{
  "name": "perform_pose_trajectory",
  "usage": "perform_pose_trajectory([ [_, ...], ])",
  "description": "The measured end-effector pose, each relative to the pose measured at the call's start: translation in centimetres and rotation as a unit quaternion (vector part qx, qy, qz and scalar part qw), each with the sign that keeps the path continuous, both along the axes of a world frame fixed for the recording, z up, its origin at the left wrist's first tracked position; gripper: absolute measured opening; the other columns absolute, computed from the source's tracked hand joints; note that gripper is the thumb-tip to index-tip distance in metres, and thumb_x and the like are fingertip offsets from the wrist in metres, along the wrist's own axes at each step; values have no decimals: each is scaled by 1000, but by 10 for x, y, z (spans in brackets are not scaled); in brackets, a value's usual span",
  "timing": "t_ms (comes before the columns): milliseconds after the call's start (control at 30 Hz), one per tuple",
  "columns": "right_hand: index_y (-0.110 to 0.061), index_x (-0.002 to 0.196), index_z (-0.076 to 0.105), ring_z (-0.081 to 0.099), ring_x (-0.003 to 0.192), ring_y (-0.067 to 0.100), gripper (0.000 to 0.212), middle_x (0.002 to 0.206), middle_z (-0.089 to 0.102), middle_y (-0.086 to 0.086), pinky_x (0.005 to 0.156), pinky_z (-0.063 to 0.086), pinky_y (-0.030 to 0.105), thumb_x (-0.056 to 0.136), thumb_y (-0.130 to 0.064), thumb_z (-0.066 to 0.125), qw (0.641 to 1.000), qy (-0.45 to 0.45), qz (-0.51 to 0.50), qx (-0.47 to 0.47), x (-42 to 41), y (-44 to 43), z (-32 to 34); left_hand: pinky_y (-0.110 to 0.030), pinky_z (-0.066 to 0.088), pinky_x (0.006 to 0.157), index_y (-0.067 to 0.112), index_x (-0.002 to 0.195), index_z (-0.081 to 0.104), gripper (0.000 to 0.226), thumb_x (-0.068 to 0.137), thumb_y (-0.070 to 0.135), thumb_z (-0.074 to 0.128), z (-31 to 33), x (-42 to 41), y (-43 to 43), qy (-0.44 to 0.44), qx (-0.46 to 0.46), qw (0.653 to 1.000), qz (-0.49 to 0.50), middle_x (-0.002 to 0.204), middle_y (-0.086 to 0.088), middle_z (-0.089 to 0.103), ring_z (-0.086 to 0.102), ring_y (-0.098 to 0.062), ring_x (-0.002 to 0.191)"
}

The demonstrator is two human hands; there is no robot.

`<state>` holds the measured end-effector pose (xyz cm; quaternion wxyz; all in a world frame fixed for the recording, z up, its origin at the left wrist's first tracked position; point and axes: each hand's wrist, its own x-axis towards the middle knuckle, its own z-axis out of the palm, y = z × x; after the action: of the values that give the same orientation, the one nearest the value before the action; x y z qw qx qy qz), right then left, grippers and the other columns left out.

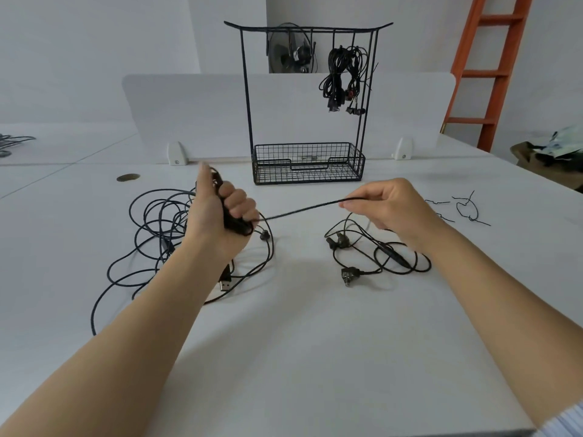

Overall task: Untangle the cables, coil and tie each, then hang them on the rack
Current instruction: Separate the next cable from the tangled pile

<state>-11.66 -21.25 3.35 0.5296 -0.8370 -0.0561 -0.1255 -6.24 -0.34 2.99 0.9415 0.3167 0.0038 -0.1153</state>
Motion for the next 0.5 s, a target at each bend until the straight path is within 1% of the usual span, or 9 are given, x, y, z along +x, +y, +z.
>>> perform_pose_trajectory([
  [67,-7,80,67,37,32,2,9,34,45,-15,39,28,8,83,0,62,1000,-13,7,8,-4,3,3,-11,19,31,20,51,30,53,90,51,47,-2,-1,-2,-26,165,985,-35,39,7,26,23,-7,28],
  [100,-4,88,67,42,32,0,12,34,47,-15,39,31,6,83,3,60,1000,-18,19,13,-5,5,3,-11,19,32,20,55,31,48,88,49,51,-5,-1,-4,-42,253,965,-54,40,6,29,24,-6,29],
  [200,-3,101,63,47,34,-5,24,36,52,-16,40,34,3,82,11,58,998,-19,53,16,-7,10,3,-13,23,34,16,64,38,42,81,46,61,-9,-11,-12,-103,470,867,-127,48,1,40,27,-7,33],
  [267,-6,93,67,53,41,-5,23,44,60,-15,46,37,2,79,12,60,998,-16,65,13,-6,12,1,-16,26,37,13,64,43,45,75,52,63,-11,-18,-17,-150,576,783,-180,50,0,45,30,-9,34],
  [367,-11,73,70,62,59,-4,21,58,68,-12,63,47,6,76,9,65,997,-2,75,-7,-5,15,-4,-20,28,43,14,54,48,56,71,65,60,-17,-27,-24,-221,736,602,-217,41,3,44,35,-14,37],
  [400,-13,72,70,62,62,-4,22,59,68,-12,66,48,7,76,8,66,997,2,78,-15,-4,16,-6,-21,29,45,14,51,45,56,72,64,61,-19,-30,-26,-234,761,564,-221,40,5,42,36,-16,39],
  [433,-14,71,69,62,62,-4,22,59,68,-13,66,48,7,76,7,66,997,5,80,-22,-4,17,-7,-22,30,47,15,50,42,56,74,62,61,-21,-31,-28,-243,766,550,-227,40,5,41,36,-17,41],
  [467,-15,71,69,62,62,-5,22,59,68,-13,64,47,6,76,6,66,996,6,81,-23,-4,18,-7,-23,30,48,15,49,39,56,78,58,60,-22,-33,-29,-249,756,556,-238,39,5,39,35,-17,42],
  [500,-14,72,69,61,60,-6,21,58,68,-14,61,46,5,77,6,65,996,6,82,-18,-4,18,-7,-23,30,47,16,47,36,56,82,54,58,-22,-33,-30,-252,734,579,-251,37,6,37,33,-17,41],
])
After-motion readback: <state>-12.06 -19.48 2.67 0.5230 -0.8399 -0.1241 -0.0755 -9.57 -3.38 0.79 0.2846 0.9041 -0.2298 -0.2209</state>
